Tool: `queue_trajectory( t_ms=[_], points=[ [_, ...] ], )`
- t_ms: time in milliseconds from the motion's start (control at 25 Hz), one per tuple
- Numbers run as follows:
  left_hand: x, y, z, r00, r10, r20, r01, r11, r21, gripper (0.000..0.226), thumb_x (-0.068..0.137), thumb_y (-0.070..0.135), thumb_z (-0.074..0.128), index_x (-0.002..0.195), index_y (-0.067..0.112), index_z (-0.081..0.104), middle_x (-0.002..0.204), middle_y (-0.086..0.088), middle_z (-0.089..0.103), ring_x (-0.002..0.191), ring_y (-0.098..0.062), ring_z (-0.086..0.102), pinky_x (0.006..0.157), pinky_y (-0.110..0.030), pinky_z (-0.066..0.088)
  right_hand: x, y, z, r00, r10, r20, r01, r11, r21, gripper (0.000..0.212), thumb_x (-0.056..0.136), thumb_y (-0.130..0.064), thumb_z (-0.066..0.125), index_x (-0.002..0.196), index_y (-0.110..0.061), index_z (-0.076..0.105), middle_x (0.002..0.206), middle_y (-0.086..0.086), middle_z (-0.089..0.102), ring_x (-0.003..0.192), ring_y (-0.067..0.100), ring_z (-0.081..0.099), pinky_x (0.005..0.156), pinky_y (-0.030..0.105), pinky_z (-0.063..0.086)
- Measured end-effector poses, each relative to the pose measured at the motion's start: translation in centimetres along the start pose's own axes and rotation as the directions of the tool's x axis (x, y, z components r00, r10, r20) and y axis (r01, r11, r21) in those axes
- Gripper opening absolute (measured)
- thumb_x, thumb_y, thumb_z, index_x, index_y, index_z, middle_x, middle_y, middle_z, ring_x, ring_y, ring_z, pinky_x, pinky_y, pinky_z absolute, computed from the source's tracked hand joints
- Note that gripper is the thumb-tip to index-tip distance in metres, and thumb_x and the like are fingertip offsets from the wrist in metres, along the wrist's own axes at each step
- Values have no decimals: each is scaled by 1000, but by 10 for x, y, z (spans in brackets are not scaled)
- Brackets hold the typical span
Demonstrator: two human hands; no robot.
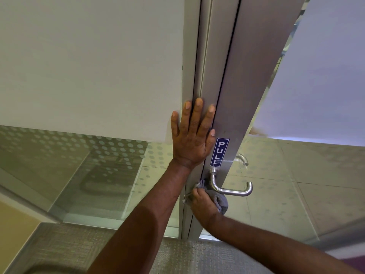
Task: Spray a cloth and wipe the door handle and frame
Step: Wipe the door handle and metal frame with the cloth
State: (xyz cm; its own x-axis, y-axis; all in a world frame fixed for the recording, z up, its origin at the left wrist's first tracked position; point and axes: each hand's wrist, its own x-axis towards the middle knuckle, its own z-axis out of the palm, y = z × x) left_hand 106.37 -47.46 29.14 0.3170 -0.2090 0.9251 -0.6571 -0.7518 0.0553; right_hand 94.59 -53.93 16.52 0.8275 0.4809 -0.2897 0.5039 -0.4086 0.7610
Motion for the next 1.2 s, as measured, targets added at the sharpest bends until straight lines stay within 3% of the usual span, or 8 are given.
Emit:
queue_trajectory(
  t_ms=[200, 440, 720, 960, 1040, 1120, 1160, 1200],
  points=[
    [0, 2, -1, 1000, 1, 1, -1, 1000, -12, 68, 107, 42, 31, 165, 28, 0, 174, 2, -15, 162, -23, -8, 131, -52, -1, -40, 41, -34, 995, 93, 36, -95, 993, 70, 36, 101, -21, 49, 129, -4, 62, 135, 20, 52, 125, 37, 44, 98, 43, 44],
    [1, 0, 2, 1000, 0, 1, 0, 1000, 14, 67, 108, 44, 26, 165, 27, -2, 174, 1, -17, 162, -23, -10, 130, -52, -2, -70, 106, -68, 975, 224, -10, -221, 970, 103, 42, 99, -21, 55, 137, -3, 53, 134, 19, 52, 123, 36, 41, 102, 44, 42],
    [1, 0, 1, 1000, -3, -1, 3, 1000, -4, 66, 108, 44, 27, 165, 28, -2, 174, 1, -16, 162, -23, -9, 130, -51, -1, -33, 61, -42, 965, 211, 154, -215, 977, 13, 37, 100, -21, 50, 127, 3, 57, 126, 25, 56, 117, 38, 51, 100, 44, 47],
    [1, 0, 0, 1000, 5, -11, -5, 1000, 5, 67, 107, 42, 31, 165, 28, 0, 174, 1, -14, 162, -23, -8, 131, -51, 1, -14, 27, -22, 979, 184, 82, -171, 974, -151, 31, 95, -27, 55, 101, 1, 64, 109, 15, 64, 112, 30, 57, 97, 33, 48],
    [1, 0, -1, 1000, -2, -4, 2, 1000, -6, 67, 107, 42, 31, 165, 27, 0, 174, 2, -15, 162, -23, -8, 131, -52, 1, -4, 7, -13, 952, 154, 266, -118, 982, -146, 28, 96, -18, 52, 102, 8, 59, 111, 15, 63, 116, 31, 60, 95, 33, 53],
    [0, 1, -3, 1000, -1, 4, 1, 1000, -6, 67, 107, 41, 31, 165, 27, 0, 174, 2, -15, 162, -22, -9, 131, -51, 0, 0, -3, -6, 890, 159, 427, -181, 983, 13, 38, 88, -38, 67, 101, -3, 74, 116, 8, 73, 111, 22, 69, 85, 27, 59],
    [0, 1, -4, 1000, 0, 9, 0, 1000, -7, 67, 107, 41, 31, 165, 28, 1, 174, 2, -15, 162, -22, -9, 131, -51, -1, 1, -12, 1, 908, 69, 412, -68, 998, -17, 43, 84, -49, 71, 107, -13, 78, 123, 7, 72, 115, 19, 68, 91, 26, 57],
    [0, 0, -4, 1000, 1, 14, -1, 1000, -12, 67, 107, 41, 31, 165, 27, 1, 174, 2, -15, 162, -22, -8, 131, -51, -1, 1, -15, 5, 891, -86, 446, 96, 995, 0, 42, 88, -44, 69, 115, -13, 75, 133, 13, 67, 126, 26, 61, 102, 32, 51]
  ],
)
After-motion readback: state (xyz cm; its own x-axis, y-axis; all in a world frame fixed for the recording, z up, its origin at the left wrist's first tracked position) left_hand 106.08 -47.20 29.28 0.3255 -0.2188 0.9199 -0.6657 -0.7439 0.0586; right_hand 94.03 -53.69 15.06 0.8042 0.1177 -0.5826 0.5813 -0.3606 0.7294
